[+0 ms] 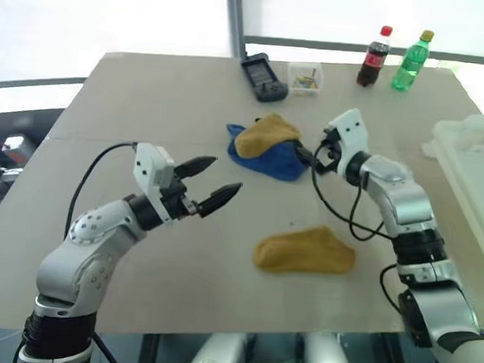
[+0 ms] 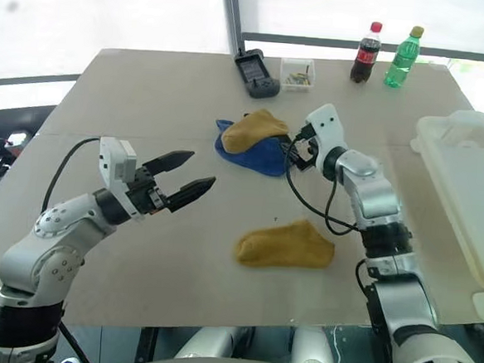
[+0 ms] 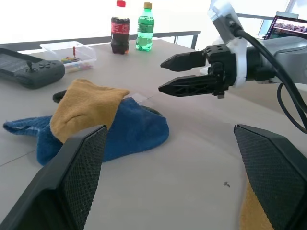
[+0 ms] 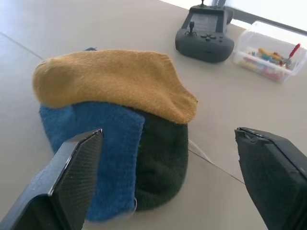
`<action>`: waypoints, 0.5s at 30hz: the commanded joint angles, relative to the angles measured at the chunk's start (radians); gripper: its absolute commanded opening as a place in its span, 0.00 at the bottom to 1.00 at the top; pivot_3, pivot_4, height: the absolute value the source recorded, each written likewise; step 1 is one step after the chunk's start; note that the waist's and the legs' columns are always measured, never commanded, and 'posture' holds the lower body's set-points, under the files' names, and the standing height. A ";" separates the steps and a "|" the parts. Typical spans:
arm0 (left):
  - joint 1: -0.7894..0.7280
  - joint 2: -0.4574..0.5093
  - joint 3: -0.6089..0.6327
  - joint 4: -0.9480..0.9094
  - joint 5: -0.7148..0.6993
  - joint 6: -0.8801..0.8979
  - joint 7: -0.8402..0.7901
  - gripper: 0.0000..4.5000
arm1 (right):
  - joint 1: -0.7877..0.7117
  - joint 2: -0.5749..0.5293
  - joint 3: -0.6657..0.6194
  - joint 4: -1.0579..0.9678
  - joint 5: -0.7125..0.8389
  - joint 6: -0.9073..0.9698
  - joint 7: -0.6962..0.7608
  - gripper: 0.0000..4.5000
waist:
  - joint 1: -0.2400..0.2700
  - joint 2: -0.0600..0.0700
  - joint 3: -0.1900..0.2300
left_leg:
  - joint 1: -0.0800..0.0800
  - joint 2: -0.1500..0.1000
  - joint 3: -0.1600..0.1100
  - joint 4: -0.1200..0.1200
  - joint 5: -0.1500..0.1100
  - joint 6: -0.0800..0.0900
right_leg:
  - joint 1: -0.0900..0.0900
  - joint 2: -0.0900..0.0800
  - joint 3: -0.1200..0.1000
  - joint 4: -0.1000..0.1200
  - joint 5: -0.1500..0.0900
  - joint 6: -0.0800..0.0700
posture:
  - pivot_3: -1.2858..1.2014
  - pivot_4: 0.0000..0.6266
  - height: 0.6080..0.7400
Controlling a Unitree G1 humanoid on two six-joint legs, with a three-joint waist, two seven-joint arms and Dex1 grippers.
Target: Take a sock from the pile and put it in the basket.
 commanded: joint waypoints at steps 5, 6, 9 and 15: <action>0.086 0.005 0.080 -0.123 -0.011 -0.022 0.060 0.99 | -0.194 0.047 0.008 0.376 -0.084 -0.279 0.014 1.00 | -0.019 0.000 0.000 | 0.000 0.000 -0.001 -0.001 0.000 0.000 | -0.002 0.000 -0.002 0.000 0.000 0.000 | 0.52 0.24 1.00; 0.097 0.001 0.083 -0.134 -0.012 -0.023 0.070 0.99 | -0.212 0.056 0.004 0.418 -0.086 -0.299 0.021 1.00 | -0.020 0.000 0.000 | 0.000 0.000 -0.001 -0.001 0.000 0.000 | -0.002 0.000 -0.002 0.000 0.000 0.000 | 0.52 0.24 1.00; 0.128 -0.008 0.091 -0.165 -0.015 -0.024 0.095 0.99 | -0.256 0.089 -0.021 0.504 -0.074 -0.326 0.043 1.00 | -0.024 0.000 0.000 | 0.000 0.000 0.000 -0.001 0.000 0.000 | -0.002 0.000 -0.002 0.000 0.000 0.000 | 0.52 0.24 1.00; 0.189 -0.010 0.124 -0.199 -0.023 -0.026 0.116 0.99 | -0.255 0.157 -0.033 0.453 -0.033 -0.349 0.158 1.00 | -0.040 0.002 0.001 | 0.000 0.001 0.000 -0.001 0.000 0.000 | -0.003 0.000 -0.001 0.001 0.000 0.000 | 0.52 0.24 1.00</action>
